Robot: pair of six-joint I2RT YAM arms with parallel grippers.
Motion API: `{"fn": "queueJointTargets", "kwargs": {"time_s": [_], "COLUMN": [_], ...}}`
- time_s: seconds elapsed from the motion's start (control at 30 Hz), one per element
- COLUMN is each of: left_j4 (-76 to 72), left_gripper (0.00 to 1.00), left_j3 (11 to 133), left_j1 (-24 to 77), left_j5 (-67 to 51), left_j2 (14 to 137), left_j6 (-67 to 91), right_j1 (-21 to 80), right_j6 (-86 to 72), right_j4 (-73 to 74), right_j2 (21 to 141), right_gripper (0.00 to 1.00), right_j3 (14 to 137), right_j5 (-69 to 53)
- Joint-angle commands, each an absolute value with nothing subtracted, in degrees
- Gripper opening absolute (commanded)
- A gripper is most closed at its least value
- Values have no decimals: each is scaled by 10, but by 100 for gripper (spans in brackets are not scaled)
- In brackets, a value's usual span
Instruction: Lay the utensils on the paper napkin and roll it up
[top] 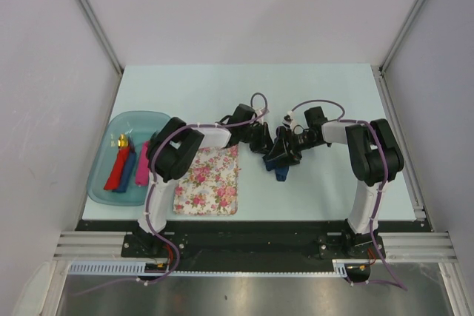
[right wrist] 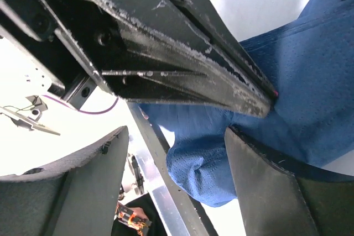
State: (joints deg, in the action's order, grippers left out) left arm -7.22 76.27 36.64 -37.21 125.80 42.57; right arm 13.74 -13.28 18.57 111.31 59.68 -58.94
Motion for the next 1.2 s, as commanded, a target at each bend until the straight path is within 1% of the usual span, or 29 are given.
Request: {"fn": "queueJointTargets", "kwargs": {"time_s": [0.0,0.13,0.33,0.6,0.7,0.9,1.03,1.17], "left_j4": [-32,-30,-83,-110,-102,-58,-47,-28], "left_gripper": [7,7,7,3,1,0,0,0], "left_j3": [760,766,768,795,800,803,801,803], "left_j1": [355,354,360,369,369,372,370,370], "left_j5": [-352,-362,-389,-374,-375,-354,-349,-338], "left_j2": [1230,1229,1223,1264,1277,1283,1282,1285], "left_j6": [382,361,367,394,389,371,369,367], "right_j1": [123,120,113,104,104,95,86,84], "right_j6": [-83,-75,-64,-48,-47,-66,-77,-79], "right_j4": [190,192,189,190,191,194,197,209], "right_j2": [1133,1134,1142,1156,1158,1169,1180,1173], "right_gripper": [77,76,59,54,52,48,42,41], "right_j3": [576,575,571,570,571,574,573,577], "right_j5": [-461,-468,-500,-523,-526,-538,-555,-569]}}
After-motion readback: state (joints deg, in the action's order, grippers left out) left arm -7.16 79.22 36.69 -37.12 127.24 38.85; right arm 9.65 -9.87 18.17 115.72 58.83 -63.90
